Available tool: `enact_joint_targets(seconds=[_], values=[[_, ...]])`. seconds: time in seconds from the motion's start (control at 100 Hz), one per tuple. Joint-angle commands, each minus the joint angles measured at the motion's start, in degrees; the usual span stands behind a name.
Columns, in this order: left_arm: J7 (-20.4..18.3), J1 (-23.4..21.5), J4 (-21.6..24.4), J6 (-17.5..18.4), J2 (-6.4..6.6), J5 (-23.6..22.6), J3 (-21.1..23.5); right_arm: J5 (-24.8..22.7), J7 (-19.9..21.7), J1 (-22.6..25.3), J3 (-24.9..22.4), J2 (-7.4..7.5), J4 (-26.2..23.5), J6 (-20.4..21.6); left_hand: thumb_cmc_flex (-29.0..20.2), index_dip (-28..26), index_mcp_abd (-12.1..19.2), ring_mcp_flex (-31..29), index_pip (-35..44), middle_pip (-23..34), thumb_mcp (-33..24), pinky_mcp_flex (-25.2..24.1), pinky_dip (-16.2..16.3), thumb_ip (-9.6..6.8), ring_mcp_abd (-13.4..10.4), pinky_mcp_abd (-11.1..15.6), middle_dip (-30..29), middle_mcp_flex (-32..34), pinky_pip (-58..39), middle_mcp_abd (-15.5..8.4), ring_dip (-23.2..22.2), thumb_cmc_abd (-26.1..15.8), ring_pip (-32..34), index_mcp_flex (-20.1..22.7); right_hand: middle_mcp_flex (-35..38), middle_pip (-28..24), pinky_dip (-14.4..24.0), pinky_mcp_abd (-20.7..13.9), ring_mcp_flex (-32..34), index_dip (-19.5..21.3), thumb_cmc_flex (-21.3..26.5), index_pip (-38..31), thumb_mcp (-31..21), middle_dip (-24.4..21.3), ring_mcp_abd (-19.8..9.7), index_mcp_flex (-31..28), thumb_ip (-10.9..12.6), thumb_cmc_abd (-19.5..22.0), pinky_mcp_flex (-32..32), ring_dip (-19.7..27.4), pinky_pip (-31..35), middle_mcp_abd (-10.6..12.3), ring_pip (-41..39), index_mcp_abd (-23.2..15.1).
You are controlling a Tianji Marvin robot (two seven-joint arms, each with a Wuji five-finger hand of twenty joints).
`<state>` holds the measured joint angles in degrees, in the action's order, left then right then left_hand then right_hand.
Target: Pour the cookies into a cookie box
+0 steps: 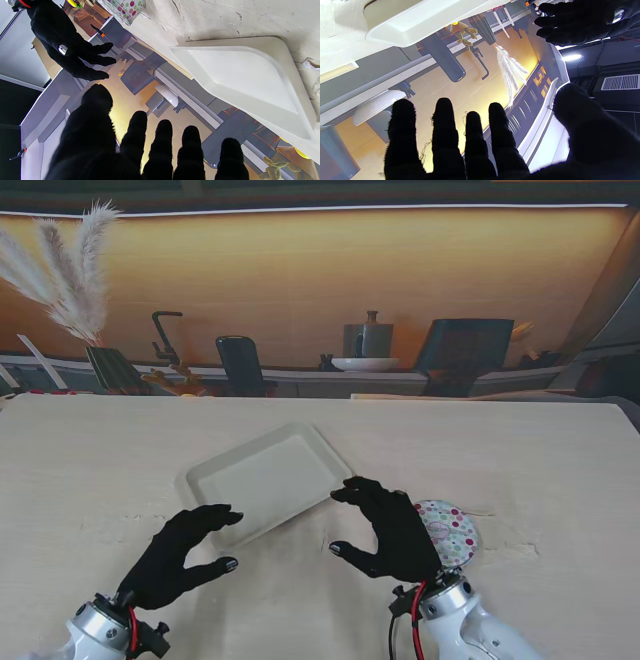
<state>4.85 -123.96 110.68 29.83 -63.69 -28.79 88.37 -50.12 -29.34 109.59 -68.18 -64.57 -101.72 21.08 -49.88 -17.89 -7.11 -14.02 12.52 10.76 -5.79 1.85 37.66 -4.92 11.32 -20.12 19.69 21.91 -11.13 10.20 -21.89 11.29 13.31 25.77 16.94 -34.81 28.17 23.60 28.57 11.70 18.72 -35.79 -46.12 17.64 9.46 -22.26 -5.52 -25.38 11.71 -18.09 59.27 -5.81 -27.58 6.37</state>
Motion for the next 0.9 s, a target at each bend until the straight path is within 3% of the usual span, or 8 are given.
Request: enact_joint_targets(seconds=[0.0,0.07,0.14,0.18,0.33,0.43,0.89], values=[[-0.3,-0.6,0.4,0.6,-0.46,0.0,-0.2,0.1,0.6,0.1,0.4,-0.43,0.0,-0.2,1.2,0.3,0.5,-0.1,-0.4,-0.5,0.4,0.1,0.4,-1.1,-1.1,0.1,-0.9,-1.4,0.1,-1.6,-0.1,1.1,-0.9,-0.8,0.0,0.8,0.7,0.7,1.2,-0.5,-2.6,0.8,0.7,-0.2,1.8,1.6,1.1,-0.4,0.1,0.1,0.1,0.4,0.6,0.0],[0.2,-0.6,0.3,0.8,-0.57,0.1,-0.4,0.4,0.5,0.0,0.6,-0.49,0.0,-0.2,1.2,0.3,0.5,-0.2,-0.3,-0.5,0.3,0.3,0.5,-1.04,-1.1,-0.1,-1.0,-1.4,0.0,-1.5,-0.2,1.2,-0.8,-0.8,0.7,0.7,0.9,0.8,1.8,-0.5,-2.7,0.7,0.8,-0.2,2.0,1.4,1.1,-0.4,0.4,-0.1,0.4,-0.1,0.3,0.0],[0.8,-0.5,0.2,1.1,-0.68,0.1,-0.6,0.5,0.5,-0.1,0.6,-0.54,0.1,-0.5,1.1,0.3,0.5,-1.0,-0.2,-0.4,0.2,0.9,0.7,-1.01,-1.0,-0.5,-1.0,-1.6,-0.4,-1.3,-0.4,1.6,-0.4,-0.9,2.5,1.2,1.3,1.2,3.3,-0.5,-3.0,0.6,0.8,-0.5,3.1,0.9,1.2,-0.1,1.2,-0.4,0.8,-4.4,-0.5,0.0],[1.1,-0.5,0.2,1.3,-0.72,-0.1,-0.7,1.0,0.7,-0.1,0.5,-0.58,0.2,-0.7,1.2,0.3,0.5,-1.4,-0.1,-0.3,0.1,1.2,0.8,-0.97,-0.9,-0.7,-1.0,-1.5,-0.7,-1.2,-0.5,1.7,-0.1,-1.0,4.3,1.1,1.5,1.2,4.5,-0.6,-3.2,0.7,0.9,-0.5,3.7,1.0,1.2,0.1,1.7,-0.6,1.1,-5.2,-1.1,0.1],[2.2,-0.3,-0.1,1.8,-0.89,-0.6,-1.0,2.6,1.8,-0.5,0.5,-0.73,0.9,-0.7,1.2,0.4,0.2,-1.8,-0.1,0.4,-0.3,1.3,1.1,-0.95,-1.0,-0.8,-0.7,-1.0,-1.1,-1.2,-0.8,2.1,0.4,-1.5,12.0,-0.4,2.1,1.5,7.0,-0.6,-3.3,0.4,1.1,0.2,3.8,-0.9,1.3,-0.1,2.8,-1.2,1.9,-3.6,-2.6,4.0],[2.3,-0.2,-0.1,1.9,-0.92,-0.6,-1.1,3.4,2.0,-0.8,0.5,-0.83,1.4,-0.7,1.1,0.4,0.2,-2.0,0.1,0.8,-0.7,1.5,1.4,-0.96,-0.9,-0.9,-0.4,-0.6,-1.5,-1.2,-0.9,2.4,0.8,-1.5,14.1,-0.6,2.2,1.7,8.2,-0.4,-3.4,0.0,0.9,0.4,3.9,-2.1,1.4,-0.2,3.2,-1.2,2.2,-3.4,-2.7,3.8],[2.0,0.0,-0.2,1.9,-0.83,-0.4,-1.5,7.8,3.1,-0.7,0.7,-1.5,1.5,-0.8,1.8,0.5,0.0,-3.0,0.8,1.8,-2.7,0.6,1.7,-0.59,-0.8,-0.9,0.3,0.3,-6.7,-0.8,-1.2,3.2,2.1,-1.2,15.4,-0.8,2.4,1.7,9.0,-0.2,-3.8,0.8,1.1,1.1,4.5,-4.1,1.3,0.4,3.6,-1.5,2.7,-4.6,-3.4,4.9]])
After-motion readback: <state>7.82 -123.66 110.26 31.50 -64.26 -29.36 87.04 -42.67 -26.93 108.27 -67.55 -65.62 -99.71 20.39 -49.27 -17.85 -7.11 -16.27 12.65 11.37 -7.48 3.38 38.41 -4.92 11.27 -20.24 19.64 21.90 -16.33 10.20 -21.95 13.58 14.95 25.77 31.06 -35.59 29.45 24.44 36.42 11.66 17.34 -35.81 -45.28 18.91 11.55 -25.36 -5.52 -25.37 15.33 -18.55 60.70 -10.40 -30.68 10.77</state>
